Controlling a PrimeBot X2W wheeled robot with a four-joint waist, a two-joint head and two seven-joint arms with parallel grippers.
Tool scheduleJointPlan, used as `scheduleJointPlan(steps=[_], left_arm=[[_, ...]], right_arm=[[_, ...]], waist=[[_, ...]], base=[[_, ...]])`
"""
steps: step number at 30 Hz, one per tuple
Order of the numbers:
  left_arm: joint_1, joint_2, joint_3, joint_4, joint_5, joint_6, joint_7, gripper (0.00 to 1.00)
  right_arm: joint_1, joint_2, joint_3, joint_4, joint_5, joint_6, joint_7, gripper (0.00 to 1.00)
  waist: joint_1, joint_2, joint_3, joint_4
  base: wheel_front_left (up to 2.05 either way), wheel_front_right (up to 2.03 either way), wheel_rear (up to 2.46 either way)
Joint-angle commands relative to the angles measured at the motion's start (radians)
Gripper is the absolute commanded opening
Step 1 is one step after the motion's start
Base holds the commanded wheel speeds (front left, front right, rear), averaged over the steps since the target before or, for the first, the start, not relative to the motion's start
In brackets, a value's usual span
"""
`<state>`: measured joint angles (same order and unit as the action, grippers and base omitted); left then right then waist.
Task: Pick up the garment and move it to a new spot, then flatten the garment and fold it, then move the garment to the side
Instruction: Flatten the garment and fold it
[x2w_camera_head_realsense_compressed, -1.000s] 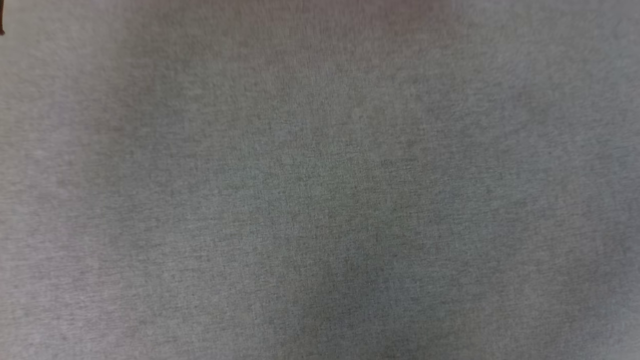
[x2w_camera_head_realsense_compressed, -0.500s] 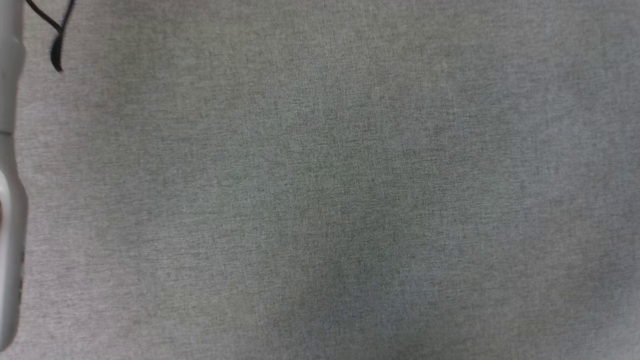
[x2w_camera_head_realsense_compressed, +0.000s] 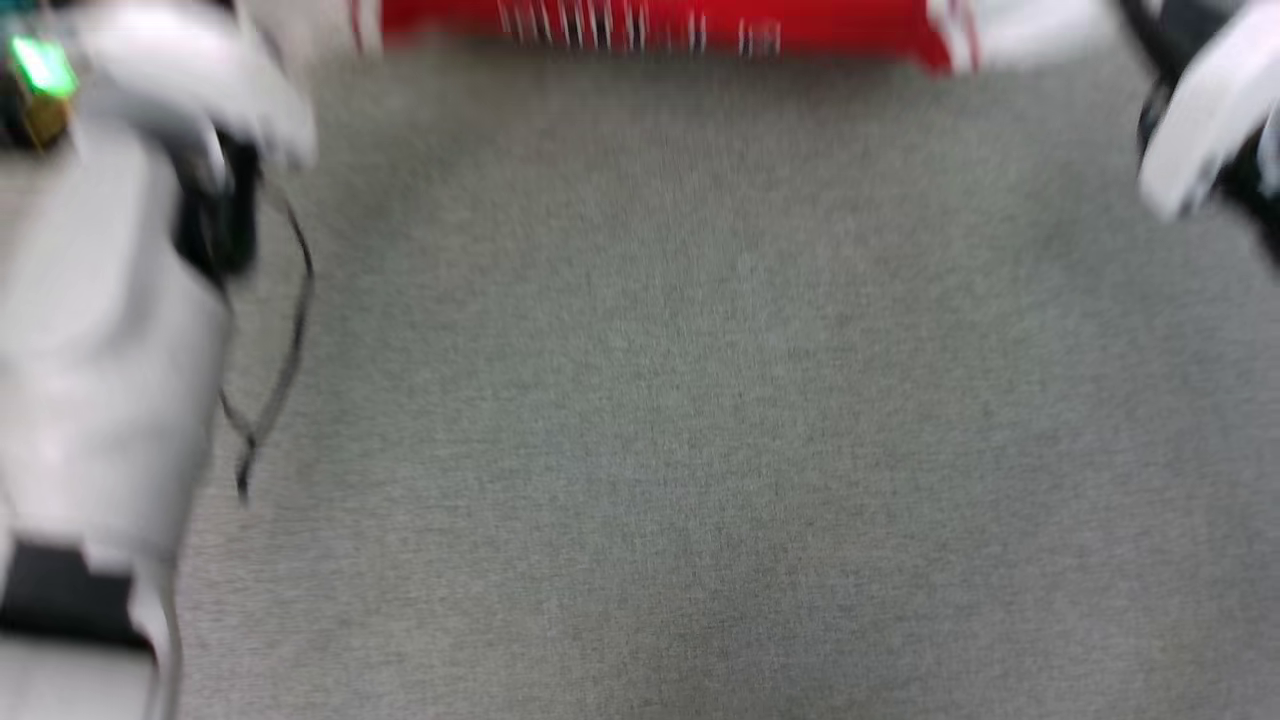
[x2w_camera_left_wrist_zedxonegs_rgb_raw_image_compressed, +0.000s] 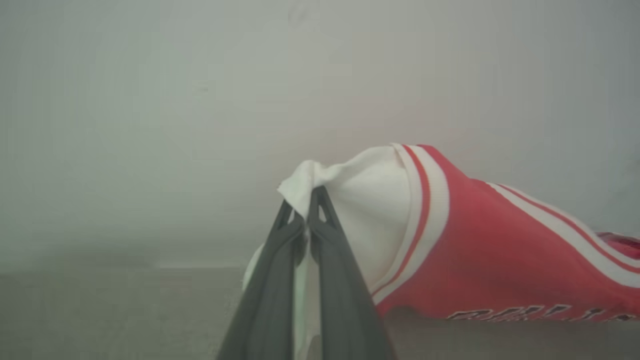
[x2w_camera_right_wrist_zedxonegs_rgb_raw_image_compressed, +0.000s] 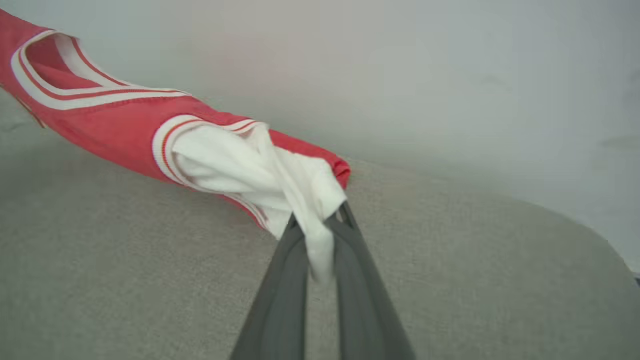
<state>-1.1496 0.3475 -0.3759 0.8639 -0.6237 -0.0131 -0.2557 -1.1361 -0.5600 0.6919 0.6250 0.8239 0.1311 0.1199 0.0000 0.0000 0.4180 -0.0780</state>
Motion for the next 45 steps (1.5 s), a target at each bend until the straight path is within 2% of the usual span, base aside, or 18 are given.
scheduleJointPlan(steps=[1, 8, 13, 14, 16, 17, 18, 27, 28, 29, 30, 31, 36, 40, 45], left_arm=[[0.114, 0.011, 0.012, -0.034, -0.016, 0.008, -0.006, 0.0], [0.484, 0.035, 0.049, -0.213, -0.065, 0.059, -0.009, 0.0], [0.725, 0.04, 0.062, -0.353, -0.099, 0.106, 0.0, 0.0], [0.725, 0.04, 0.062, -0.353, -0.099, 0.106, 0.0, 0.0], [0.81, 0.049, 0.056, -0.409, -0.101, 0.129, 0.012, 0.0], [0.895, 0.059, 0.044, -0.463, -0.092, 0.159, 0.023, 0.0], [0.895, 0.059, 0.044, -0.463, -0.092, 0.159, 0.023, 0.0], [1.205, 0.111, 0.019, -0.699, -0.06, 0.293, 0.057, 0.0], [1.23, 0.108, 0.024, -0.723, -0.067, 0.306, 0.055, 0.0], [1.252, 0.106, 0.026, -0.745, -0.069, 0.318, 0.054, 0.0], [1.264, 0.107, 0.028, -0.767, -0.07, 0.327, 0.054, 0.0], [1.274, 0.107, 0.032, -0.788, -0.071, 0.335, 0.051, 0.0], [1.28, 0.098, 0.015, -0.85, -0.042, 0.355, 0.04, 0.0], [1.232, 0.086, 0.0, -0.862, -0.027, 0.339, 0.033, 0.0], [1.168, 0.058, -0.01, -0.854, -0.005, 0.323, 0.016, 0.0]], right_arm=[[0.086, -0.024, 0.005, -0.032, 0.019, -0.001, -0.014, 0.0], [0.369, -0.071, -0.014, -0.126, 0.049, -0.001, -0.035, 0.0], [0.594, -0.072, -0.066, -0.173, 0.05, -0.001, -0.057, 0.0], [0.594, -0.072, -0.066, -0.173, 0.05, -0.001, -0.057, 0.0], [0.679, -0.061, -0.093, -0.192, 0.042, -0.001, -0.061, 0.0], [0.767, -0.044, -0.114, -0.21, 0.031, -0.001, -0.055, 0.0], [0.767, -0.044, -0.114, -0.21, 0.031, -0.001, -0.055, 0.0], [1.108, 0.042, -0.264, -0.301, -0.049, -0.001, -0.001, 0.0], [1.137, 0.052, -0.287, -0.313, -0.07, -0.001, 0.001, 0.18], [1.164, 0.066, -0.304, -0.326, -0.091, -0.001, 0.008, 0.42], [1.19, 0.086, -0.32, -0.342, -0.099, -0.001, 0.013, 0.76], [1.21, 0.1, -0.339, -0.355, -0.115, -0.001, 0.023, 1.0], [1.231, 0.152, -0.418, -0.436, -0.156, -0.001, 0.048, 1.0], [1.197, 0.168, -0.542, -0.468, -0.166, -0.001, 0.026, 1.0], [1.083, 0.159, -0.682, -0.433, -0.165, -0.001, 0.012, 1.0]], waist=[[0.0, 0.0, -0.095, 0.016], [0.0, 0.0, -0.213, 0.027], [0.0, 0.0, -0.295, 0.038], [0.0, 0.0, -0.295, 0.038], [0.0, 0.0, -0.322, 0.039], [0.0, 0.0, -0.348, 0.036], [0.0, 0.0, -0.348, 0.036], [0.0, 0.0, -0.409, 0.025], [0.0, 0.0, -0.409, 0.025], [0.0, 0.0, -0.408, 0.026], [0.0, 0.0, -0.405, 0.028], [0.0, 0.0, -0.399, 0.031], [0.0, 0.0, -0.371, 0.049], [0.0, 0.0, -0.339, 0.081], [0.0, 0.0, -0.278, 0.112]], base=[[0.0, 0.0, 0.0], [0.0, 0.0, 0.0], [0.0, 0.0, 0.0], [0.0, 0.0, 0.0], [0.0, 0.0, 0.0], [0.0, 0.0, 0.0], [0.0, 0.0, 0.0], [0.0, 0.0, 0.0], [0.0, 0.0, 0.0], [0.0, 0.0, 0.0], [0.0, 0.0, 0.0], [0.0, 0.0, 0.0], [0.0, 0.0, 0.0], [0.0, 0.0, 0.0], [0.0, 0.0, 0.0]])
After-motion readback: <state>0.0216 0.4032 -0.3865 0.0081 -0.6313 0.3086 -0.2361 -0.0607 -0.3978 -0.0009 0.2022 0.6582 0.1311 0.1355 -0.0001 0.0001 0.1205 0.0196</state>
